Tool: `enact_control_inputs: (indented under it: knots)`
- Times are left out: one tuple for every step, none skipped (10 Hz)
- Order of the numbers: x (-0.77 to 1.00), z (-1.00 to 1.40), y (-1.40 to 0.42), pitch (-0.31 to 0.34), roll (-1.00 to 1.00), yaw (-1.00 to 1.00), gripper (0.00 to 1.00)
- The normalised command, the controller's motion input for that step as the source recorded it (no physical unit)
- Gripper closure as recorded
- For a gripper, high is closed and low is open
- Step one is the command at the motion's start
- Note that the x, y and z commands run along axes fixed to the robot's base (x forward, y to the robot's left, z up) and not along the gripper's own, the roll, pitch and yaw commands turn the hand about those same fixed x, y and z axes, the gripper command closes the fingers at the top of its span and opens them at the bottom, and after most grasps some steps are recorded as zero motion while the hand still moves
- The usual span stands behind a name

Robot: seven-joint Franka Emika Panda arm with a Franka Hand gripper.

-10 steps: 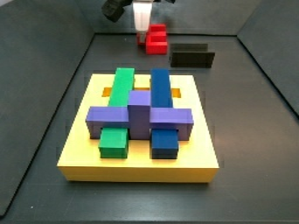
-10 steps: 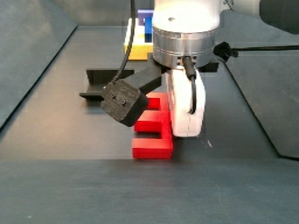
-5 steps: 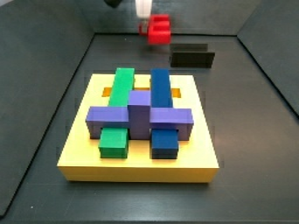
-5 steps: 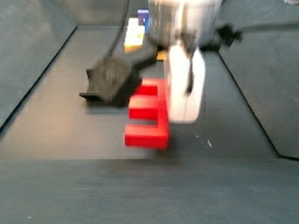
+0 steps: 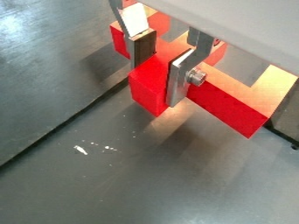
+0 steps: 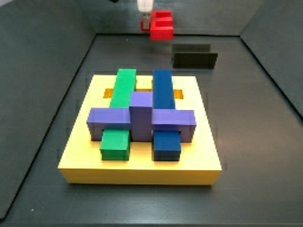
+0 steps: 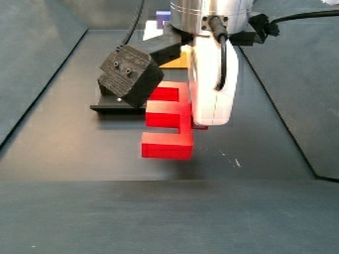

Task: Pick up the red object. Move up. Place the red object on the fixture. Regrasp the red object. Move to above the board. Insert the red object.
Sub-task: Place the red object on the fixture.

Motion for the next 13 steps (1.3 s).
enact_control_inputs:
  knots:
    - [0.06, 0.33, -0.4, 0.0, -0.21, 0.49, 1.0]
    - [0.4, 0.45, -0.46, 0.169, -0.2, 0.45, 1.0]
    - [0.4, 0.49, -0.55, 0.191, -0.23, 0.34, 1.0]
    - [0.25, 0.53, -0.39, 0.011, -0.62, 0.35, 1.0]
    - [0.27, 0.4, -0.36, 0.014, -0.62, 0.43, 1.0]
    - [0.27, 0.26, -0.3, 0.191, -0.6, 0.51, 1.0]
    - [0.19, 0.21, -0.25, 0.183, -0.55, 0.6, 1.0]
    - [0.13, 0.19, -0.22, 0.14, -0.57, 0.63, 1.0]
    - [0.24, 0.14, -0.26, 0.286, -0.62, 0.55, 1.0]
    - [0.28, 0.12, -0.29, 0.389, -0.54, 0.54, 1.0]
    - [0.28, 0.15, -0.29, 0.411, -0.46, 0.55, 1.0]
    - [0.33, 0.11, -0.26, 0.497, -0.33, 0.54, 1.0]
    - [0.49, 0.16, -0.14, 0.657, -0.13, 0.39, 1.0]
